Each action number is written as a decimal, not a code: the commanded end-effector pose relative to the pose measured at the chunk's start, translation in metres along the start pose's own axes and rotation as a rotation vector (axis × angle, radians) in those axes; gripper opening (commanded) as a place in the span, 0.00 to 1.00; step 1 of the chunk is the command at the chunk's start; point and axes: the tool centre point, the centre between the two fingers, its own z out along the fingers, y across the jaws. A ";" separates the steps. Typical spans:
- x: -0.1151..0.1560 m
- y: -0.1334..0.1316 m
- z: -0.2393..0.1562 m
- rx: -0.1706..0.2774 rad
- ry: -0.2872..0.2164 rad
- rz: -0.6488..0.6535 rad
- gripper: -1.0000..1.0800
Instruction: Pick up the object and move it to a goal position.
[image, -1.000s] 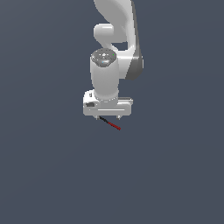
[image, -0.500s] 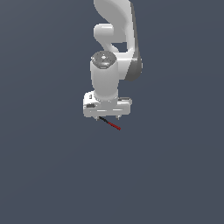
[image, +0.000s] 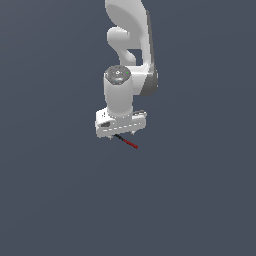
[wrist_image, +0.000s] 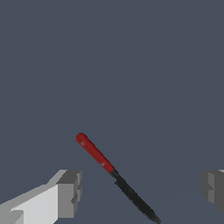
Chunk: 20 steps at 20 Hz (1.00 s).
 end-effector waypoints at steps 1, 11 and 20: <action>-0.006 0.001 0.009 -0.002 -0.001 -0.066 0.96; -0.033 0.000 0.042 -0.007 -0.002 -0.340 0.96; -0.057 -0.005 0.067 -0.005 0.000 -0.574 0.96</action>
